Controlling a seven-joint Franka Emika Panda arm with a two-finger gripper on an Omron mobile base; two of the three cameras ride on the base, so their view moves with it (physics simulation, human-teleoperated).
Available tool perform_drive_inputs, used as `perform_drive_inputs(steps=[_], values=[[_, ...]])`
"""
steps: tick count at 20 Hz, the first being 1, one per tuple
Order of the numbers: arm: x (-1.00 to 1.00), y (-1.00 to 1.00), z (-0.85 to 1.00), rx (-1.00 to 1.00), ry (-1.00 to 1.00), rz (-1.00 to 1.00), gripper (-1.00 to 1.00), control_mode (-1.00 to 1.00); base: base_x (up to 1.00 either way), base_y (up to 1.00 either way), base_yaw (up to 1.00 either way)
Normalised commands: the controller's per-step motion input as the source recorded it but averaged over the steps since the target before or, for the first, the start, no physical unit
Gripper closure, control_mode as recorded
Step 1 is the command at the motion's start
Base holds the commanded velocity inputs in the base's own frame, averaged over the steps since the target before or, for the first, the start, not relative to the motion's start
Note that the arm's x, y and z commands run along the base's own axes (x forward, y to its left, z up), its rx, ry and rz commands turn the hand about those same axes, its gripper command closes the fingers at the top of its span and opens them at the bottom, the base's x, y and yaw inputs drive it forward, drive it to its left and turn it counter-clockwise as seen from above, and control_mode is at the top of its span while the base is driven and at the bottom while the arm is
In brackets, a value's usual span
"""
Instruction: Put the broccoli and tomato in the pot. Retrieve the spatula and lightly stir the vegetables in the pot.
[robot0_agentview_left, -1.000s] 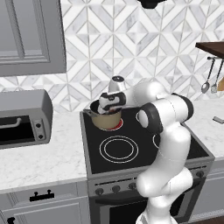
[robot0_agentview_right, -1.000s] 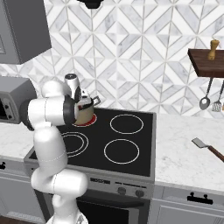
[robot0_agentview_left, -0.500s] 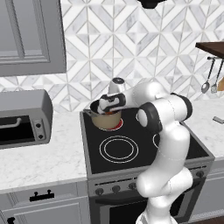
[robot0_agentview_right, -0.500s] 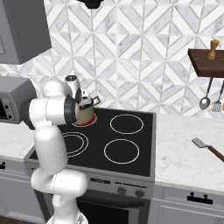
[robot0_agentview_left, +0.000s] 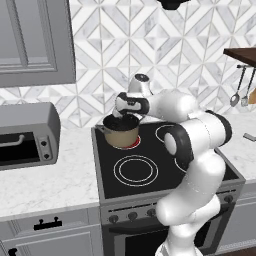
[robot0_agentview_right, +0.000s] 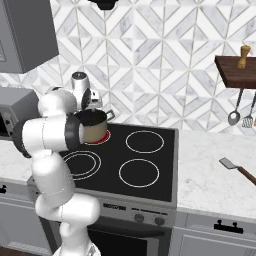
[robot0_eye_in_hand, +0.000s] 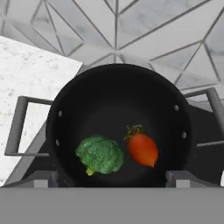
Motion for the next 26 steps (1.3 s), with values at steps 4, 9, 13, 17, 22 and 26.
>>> perform_drive_inputs(steps=[4,9,13,17,22,26], values=[[-1.00,-0.31,0.88,0.11,-0.03,-0.01,-1.00,-1.00,0.00,0.00,0.00],[-1.00,-0.43,0.85,0.10,0.01,-0.08,-1.00,-1.00,0.00,0.00,0.00],[-1.00,-0.31,0.35,0.00,0.15,-0.13,-1.00,-1.00,0.00,0.00,0.00],[-0.81,-0.19,0.02,0.00,0.30,-0.17,-1.00,-1.00,0.00,0.00,0.00],[-0.50,-0.16,-0.17,0.00,0.30,-0.15,-1.00,-1.00,0.00,0.00,0.00],[-0.33,-0.12,-0.23,0.00,0.19,-0.14,-1.00,-1.00,0.00,0.00,0.00]])
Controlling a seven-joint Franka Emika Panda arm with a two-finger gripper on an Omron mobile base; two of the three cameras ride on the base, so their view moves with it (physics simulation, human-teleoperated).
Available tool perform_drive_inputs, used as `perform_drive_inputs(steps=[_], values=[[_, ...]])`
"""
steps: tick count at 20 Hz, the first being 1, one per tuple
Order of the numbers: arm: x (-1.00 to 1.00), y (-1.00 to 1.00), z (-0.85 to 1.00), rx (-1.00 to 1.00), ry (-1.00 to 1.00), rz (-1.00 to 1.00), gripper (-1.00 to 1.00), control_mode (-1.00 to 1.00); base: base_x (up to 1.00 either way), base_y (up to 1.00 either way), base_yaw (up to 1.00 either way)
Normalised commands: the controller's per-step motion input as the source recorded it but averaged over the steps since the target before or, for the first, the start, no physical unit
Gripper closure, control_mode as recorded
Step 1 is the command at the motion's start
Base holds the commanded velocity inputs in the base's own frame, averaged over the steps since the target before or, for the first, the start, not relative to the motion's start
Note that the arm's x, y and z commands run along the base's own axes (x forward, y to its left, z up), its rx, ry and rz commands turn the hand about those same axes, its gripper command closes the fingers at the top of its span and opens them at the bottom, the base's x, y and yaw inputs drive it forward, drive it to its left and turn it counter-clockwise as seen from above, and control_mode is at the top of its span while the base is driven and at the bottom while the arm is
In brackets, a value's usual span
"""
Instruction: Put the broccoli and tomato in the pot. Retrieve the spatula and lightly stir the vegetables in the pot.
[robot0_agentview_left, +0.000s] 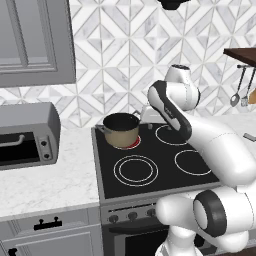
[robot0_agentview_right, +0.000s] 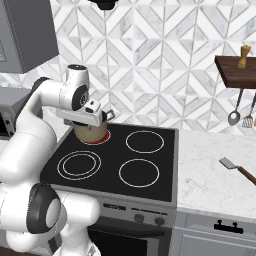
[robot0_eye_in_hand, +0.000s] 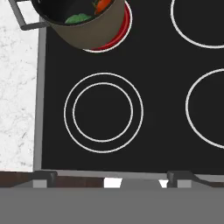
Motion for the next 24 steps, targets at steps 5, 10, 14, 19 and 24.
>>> perform_drive_inputs(steps=[5,10,14,19,24], values=[[-0.41,-0.02,-0.44,0.00,0.20,-0.15,-1.00,-1.00,0.00,0.00,0.00],[-0.07,0.00,-0.05,0.00,0.03,-0.03,-1.00,1.00,-0.13,-0.15,-0.10],[0.00,0.00,0.00,0.00,0.00,0.00,-1.00,1.00,-0.24,-0.68,-0.03],[0.00,0.00,0.00,0.00,0.00,0.00,-1.00,1.00,-0.35,-1.00,0.05],[0.00,0.00,0.00,0.00,0.00,0.00,-1.00,1.00,-0.04,-1.00,0.08]])
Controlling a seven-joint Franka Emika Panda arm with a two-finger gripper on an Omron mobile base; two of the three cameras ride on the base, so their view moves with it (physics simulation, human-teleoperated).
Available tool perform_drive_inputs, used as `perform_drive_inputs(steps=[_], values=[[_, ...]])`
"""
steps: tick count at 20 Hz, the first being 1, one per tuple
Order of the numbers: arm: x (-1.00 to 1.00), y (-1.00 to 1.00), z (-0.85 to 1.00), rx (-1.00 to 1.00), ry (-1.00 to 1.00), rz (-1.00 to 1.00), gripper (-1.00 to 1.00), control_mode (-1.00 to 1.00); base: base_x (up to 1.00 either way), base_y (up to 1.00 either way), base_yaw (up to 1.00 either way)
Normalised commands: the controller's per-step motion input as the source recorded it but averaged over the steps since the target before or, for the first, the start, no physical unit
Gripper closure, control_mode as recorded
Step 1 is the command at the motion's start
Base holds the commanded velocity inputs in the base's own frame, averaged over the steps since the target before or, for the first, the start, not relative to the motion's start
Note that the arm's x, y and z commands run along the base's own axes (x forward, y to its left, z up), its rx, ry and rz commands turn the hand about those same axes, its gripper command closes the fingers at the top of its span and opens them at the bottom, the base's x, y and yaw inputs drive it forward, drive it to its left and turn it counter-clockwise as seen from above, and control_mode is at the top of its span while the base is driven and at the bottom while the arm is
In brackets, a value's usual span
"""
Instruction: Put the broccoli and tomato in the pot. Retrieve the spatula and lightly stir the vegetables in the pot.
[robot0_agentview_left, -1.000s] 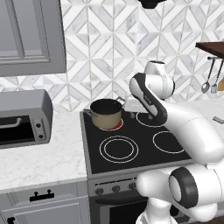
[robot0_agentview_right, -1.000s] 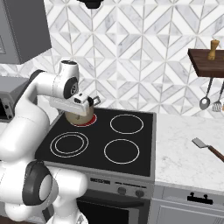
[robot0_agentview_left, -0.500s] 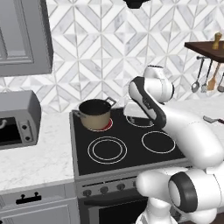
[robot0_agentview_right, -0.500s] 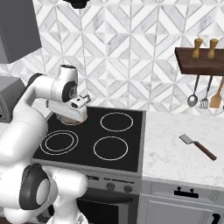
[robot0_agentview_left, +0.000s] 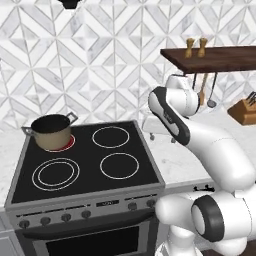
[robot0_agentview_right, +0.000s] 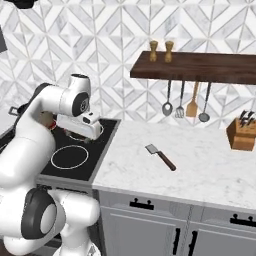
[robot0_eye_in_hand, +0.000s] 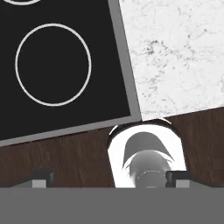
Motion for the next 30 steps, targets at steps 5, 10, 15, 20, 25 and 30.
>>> perform_drive_inputs(steps=[5,10,15,20,25,30], values=[[0.00,0.00,0.00,0.00,0.00,0.00,-1.00,1.00,0.12,-0.96,0.11],[0.00,-0.53,-0.07,0.02,-0.14,0.12,-1.00,-1.00,0.00,-0.12,0.02],[0.00,-1.00,-0.37,0.13,-0.33,0.26,-1.00,-1.00,0.00,0.00,0.00],[0.12,-1.00,-0.38,0.10,-0.28,0.32,-1.00,-1.00,0.00,0.00,0.00],[-0.03,-0.68,-0.19,0.03,-0.39,0.29,-1.00,-1.00,0.00,0.00,0.00],[-0.10,-0.11,-0.24,0.01,-0.29,0.32,-1.00,-1.00,0.00,0.00,0.00]])
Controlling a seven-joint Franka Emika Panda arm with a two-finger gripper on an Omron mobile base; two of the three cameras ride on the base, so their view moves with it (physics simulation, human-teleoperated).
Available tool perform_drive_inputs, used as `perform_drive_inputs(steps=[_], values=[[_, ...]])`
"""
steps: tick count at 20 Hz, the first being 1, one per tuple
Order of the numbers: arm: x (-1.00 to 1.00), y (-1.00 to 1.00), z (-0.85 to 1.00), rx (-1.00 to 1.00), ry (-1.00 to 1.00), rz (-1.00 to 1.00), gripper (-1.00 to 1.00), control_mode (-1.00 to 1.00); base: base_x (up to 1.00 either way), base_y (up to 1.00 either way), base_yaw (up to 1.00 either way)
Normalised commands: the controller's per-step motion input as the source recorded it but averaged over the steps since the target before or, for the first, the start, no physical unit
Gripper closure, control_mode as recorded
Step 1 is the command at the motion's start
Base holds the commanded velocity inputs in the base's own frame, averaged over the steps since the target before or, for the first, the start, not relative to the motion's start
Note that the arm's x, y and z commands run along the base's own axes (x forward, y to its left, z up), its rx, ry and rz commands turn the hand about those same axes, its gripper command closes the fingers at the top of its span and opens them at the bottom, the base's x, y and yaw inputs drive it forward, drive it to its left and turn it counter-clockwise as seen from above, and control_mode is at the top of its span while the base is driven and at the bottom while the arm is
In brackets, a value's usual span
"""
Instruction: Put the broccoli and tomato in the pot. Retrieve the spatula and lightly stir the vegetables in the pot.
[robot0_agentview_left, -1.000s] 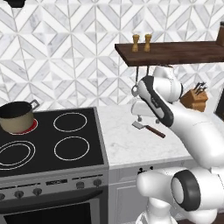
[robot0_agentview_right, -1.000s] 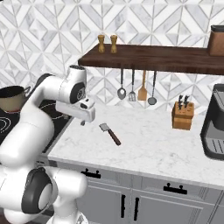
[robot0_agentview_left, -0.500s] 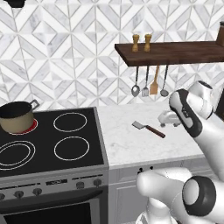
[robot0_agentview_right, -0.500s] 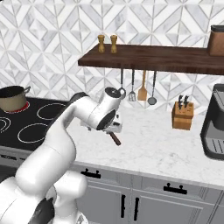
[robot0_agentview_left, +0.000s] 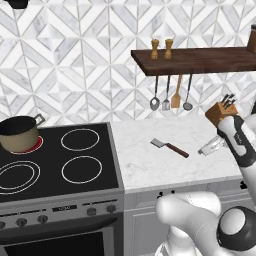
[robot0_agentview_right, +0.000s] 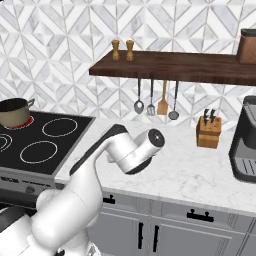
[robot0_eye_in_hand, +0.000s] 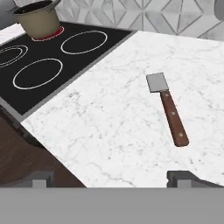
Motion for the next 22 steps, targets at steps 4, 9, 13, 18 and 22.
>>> perform_drive_inputs(steps=[4,9,13,18,22], values=[[0.16,-0.16,-0.41,0.04,-0.05,0.33,-1.00,-1.00,0.00,0.00,0.00],[0.39,-0.24,-0.15,0.01,-0.10,0.30,-1.00,-1.00,0.00,0.00,0.00],[0.01,-0.04,-0.11,0.02,-0.16,0.25,-1.00,-1.00,0.00,0.00,0.00],[0.00,0.01,-0.23,0.07,-0.03,-0.02,-1.00,-1.00,0.00,0.00,0.00],[0.04,0.02,-0.21,0.12,0.00,-0.13,-1.00,-1.00,0.00,0.00,0.00]])
